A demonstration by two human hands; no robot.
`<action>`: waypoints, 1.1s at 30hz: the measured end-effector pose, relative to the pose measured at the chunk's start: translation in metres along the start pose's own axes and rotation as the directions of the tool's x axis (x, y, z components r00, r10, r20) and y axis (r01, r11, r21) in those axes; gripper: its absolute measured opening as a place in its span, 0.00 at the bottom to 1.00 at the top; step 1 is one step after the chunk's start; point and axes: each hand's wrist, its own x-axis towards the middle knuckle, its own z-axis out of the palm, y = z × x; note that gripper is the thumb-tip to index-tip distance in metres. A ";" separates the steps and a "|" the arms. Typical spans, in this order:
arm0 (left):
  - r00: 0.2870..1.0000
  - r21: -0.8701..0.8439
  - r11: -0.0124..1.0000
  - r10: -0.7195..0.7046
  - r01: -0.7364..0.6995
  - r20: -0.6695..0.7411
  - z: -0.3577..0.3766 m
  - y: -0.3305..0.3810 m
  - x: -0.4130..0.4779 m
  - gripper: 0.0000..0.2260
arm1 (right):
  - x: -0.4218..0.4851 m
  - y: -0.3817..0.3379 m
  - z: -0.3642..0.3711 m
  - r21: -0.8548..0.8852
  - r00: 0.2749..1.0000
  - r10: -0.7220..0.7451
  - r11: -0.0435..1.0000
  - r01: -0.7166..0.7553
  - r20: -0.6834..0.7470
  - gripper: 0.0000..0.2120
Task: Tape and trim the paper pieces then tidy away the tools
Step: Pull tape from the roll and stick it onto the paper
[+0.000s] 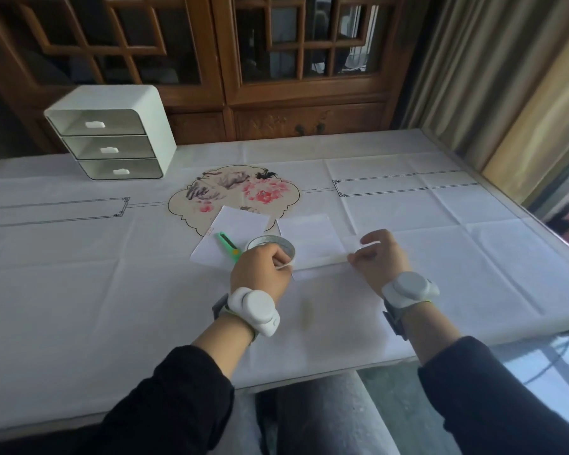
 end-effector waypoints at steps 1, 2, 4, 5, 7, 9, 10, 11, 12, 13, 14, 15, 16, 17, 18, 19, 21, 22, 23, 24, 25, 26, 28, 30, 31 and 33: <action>1.000 -0.003 1.000 0.000 0.000 0.000 0.000 0.000 0.000 0.01 | 0.000 0.000 0.001 -0.002 1.000 0.000 1.000 0.000 -0.001 0.12; 1.000 -0.008 1.000 0.002 -0.002 0.003 0.000 -0.001 0.000 0.01 | 0.000 0.001 0.001 -0.005 1.000 0.001 1.000 -0.001 -0.003 0.12; 1.000 -0.013 1.000 0.006 -0.006 0.007 0.000 -0.001 0.000 0.02 | 0.000 0.001 0.002 -0.016 1.000 0.005 1.000 -0.005 -0.009 0.12; 1.000 -0.015 1.000 0.006 -0.006 0.007 0.000 -0.001 0.000 0.02 | 0.000 0.000 0.002 -0.023 1.000 0.007 1.000 -0.007 -0.013 0.12; 1.000 -0.021 1.000 -0.001 0.001 0.002 0.000 -0.001 0.000 0.01 | 0.000 0.000 0.003 -0.024 1.000 0.003 1.000 -0.003 -0.016 0.13; 1.000 -0.038 0.999 -0.012 0.012 0.001 0.000 0.001 0.000 0.03 | 0.000 -0.002 0.002 -0.003 1.000 0.003 1.000 -0.003 -0.012 0.12; 1.000 -0.048 0.999 -0.012 0.011 -0.004 0.000 0.002 0.001 0.04 | -0.001 -0.003 0.002 0.010 1.000 0.000 1.000 0.000 -0.013 0.11; 1.000 -0.062 0.998 -0.010 0.010 -0.013 -0.001 0.002 0.002 0.06 | -0.001 -0.005 0.002 0.020 1.000 -0.009 1.000 0.010 -0.019 0.11; 1.000 -0.083 0.996 -0.013 0.011 -0.023 -0.003 0.003 0.002 0.07 | -0.001 -0.008 0.002 0.026 0.999 -0.027 0.999 0.027 -0.030 0.10; 0.999 -0.114 0.993 -0.020 0.017 -0.031 -0.005 0.004 0.003 0.07 | -0.002 -0.012 0.003 0.032 0.998 -0.049 0.998 0.050 -0.046 0.10; 0.999 -0.146 0.989 -0.029 0.023 -0.038 -0.008 0.005 0.004 0.06 | -0.002 -0.017 0.004 0.044 0.996 -0.073 0.996 0.076 -0.060 0.10; 0.998 -0.171 0.985 -0.033 0.025 -0.046 -0.012 0.006 0.005 0.05 | -0.002 -0.023 0.005 0.059 0.993 -0.096 0.993 0.101 -0.070 0.09; 0.998 -0.188 0.982 -0.038 0.028 -0.051 -0.014 0.008 0.006 0.04 | -0.002 -0.027 0.006 0.074 0.990 -0.112 0.990 0.118 -0.083 0.09; 0.997 -0.208 0.977 -0.051 0.037 -0.060 -0.018 0.009 0.006 0.04 | -0.001 -0.033 0.007 0.087 0.987 -0.131 0.986 0.140 -0.096 0.09; 0.995 -0.237 0.970 -0.068 0.050 -0.069 -0.023 0.010 0.007 0.04 | 0.000 -0.039 0.009 0.101 0.981 -0.157 0.981 0.169 -0.110 0.09; 0.993 -0.272 0.960 -0.088 0.065 -0.075 -0.027 0.010 0.008 0.03 | 0.000 -0.045 0.010 0.117 0.976 -0.182 0.974 0.196 -0.123 0.09; 0.988 -0.345 0.935 -0.125 0.086 -0.091 -0.035 0.010 0.009 0.03 | 0.003 -0.056 0.015 0.149 0.966 -0.223 0.959 0.242 -0.129 0.10; 0.986 -0.370 0.925 -0.133 0.085 -0.104 -0.037 0.011 0.008 0.04 | 0.004 -0.060 0.016 0.159 0.964 -0.234 0.954 0.253 -0.126 0.10; 0.983 -0.385 0.920 -0.135 0.076 -0.127 -0.039 0.010 0.008 0.06 | 0.005 -0.064 0.017 0.165 0.961 -0.249 0.949 0.267 -0.121 0.10; 0.979 -0.391 0.918 -0.131 0.061 -0.155 -0.042 0.009 0.007 0.08 | 0.005 -0.069 0.019 0.167 0.956 -0.268 0.944 0.286 -0.120 0.10; 0.976 -0.391 0.919 -0.127 0.048 -0.179 -0.046 0.007 0.006 0.09 | 0.006 -0.074 0.022 0.172 0.950 -0.286 0.937 0.304 -0.121 0.10; 0.972 -0.395 0.918 -0.127 0.040 -0.198 -0.050 0.006 0.006 0.10 | 0.005 -0.079 0.024 0.179 0.945 -0.302 0.930 0.321 -0.123 0.10; 0.969 -0.414 0.909 -0.139 0.043 -0.205 -0.055 0.002 0.006 0.10 | 0.004 -0.086 0.028 0.185 0.936 -0.328 0.920 0.347 -0.124 0.10; 0.972 -0.413 0.910 -0.137 0.046 -0.193 -0.059 -0.003 0.007 0.09 | 0.003 -0.091 0.032 0.171 0.930 -0.348 0.915 0.364 -0.117 0.10; 0.974 -0.410 0.911 -0.131 0.045 -0.184 -0.060 -0.006 0.008 0.07 | 0.003 -0.093 0.034 0.157 0.926 -0.362 0.913 0.375 -0.109 0.11; 0.984 -0.399 0.917 -0.089 0.021 -0.153 -0.063 -0.011 0.009 0.08 | 0.002 -0.098 0.039 0.133 0.920 -0.382 0.911 0.391 -0.094 0.10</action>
